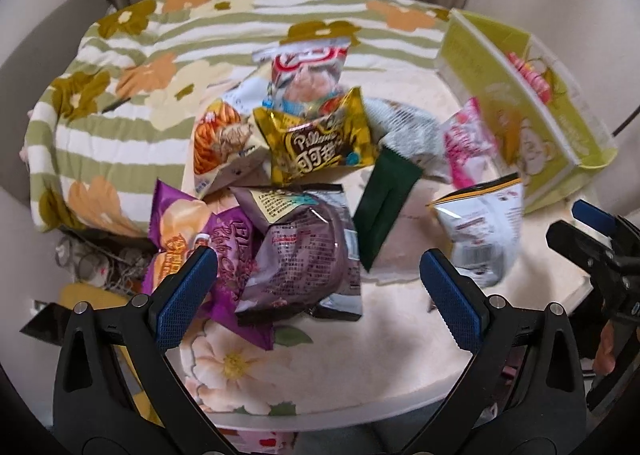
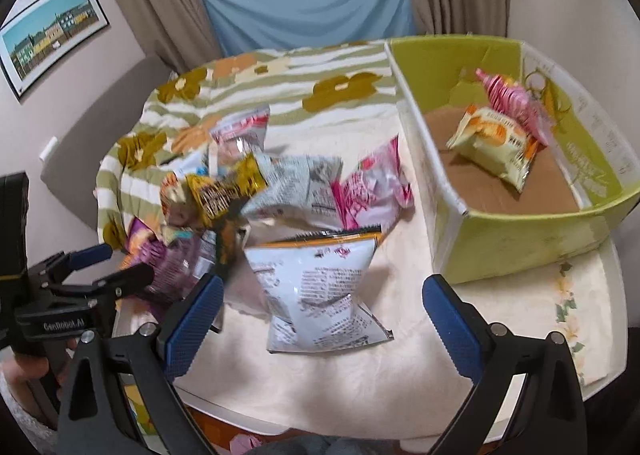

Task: Organize snacks
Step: 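Grasp the brown-purple packet with the left tool while the right tool grasps the white chip bag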

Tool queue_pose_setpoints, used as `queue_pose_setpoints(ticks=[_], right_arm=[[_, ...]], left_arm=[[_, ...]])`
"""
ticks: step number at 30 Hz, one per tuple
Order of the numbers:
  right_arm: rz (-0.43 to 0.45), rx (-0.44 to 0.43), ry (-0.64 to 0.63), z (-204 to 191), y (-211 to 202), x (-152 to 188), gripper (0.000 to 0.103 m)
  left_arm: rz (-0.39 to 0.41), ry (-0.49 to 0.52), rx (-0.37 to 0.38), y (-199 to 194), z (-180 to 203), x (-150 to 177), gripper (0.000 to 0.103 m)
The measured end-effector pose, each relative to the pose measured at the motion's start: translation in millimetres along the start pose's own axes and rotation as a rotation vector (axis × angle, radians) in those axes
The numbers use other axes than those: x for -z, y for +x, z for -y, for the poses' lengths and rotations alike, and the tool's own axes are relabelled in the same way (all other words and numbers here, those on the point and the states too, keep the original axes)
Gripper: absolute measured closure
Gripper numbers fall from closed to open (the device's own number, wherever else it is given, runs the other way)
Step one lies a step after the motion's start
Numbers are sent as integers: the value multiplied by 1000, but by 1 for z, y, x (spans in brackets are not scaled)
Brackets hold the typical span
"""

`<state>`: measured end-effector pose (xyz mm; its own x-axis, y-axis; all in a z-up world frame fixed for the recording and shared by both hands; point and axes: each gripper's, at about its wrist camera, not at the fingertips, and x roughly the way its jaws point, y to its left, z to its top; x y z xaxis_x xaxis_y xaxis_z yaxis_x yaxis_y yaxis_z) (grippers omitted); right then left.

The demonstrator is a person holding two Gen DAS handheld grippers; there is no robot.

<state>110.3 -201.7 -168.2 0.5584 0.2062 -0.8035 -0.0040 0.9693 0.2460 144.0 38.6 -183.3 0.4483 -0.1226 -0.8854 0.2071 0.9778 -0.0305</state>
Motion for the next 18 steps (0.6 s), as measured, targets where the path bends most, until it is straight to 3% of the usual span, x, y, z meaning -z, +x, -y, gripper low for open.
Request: queue_pose_setpoints(ticks=[7,12,16,18], right_arm=[[-55,-19,-32,6,33,9,4],[-78,-38,-34,10,49,9,4],[-88,-32,-42,12,58,8,4],[-90,-43,-37,13,62,6,4]], left_arm=[[-61,37,-88,41,8,-1,11],[-93,50,-124,61,12,-2,12],[-127,86,-157,78,19,-1,27],[-145,83,-168,84,19,0,28]])
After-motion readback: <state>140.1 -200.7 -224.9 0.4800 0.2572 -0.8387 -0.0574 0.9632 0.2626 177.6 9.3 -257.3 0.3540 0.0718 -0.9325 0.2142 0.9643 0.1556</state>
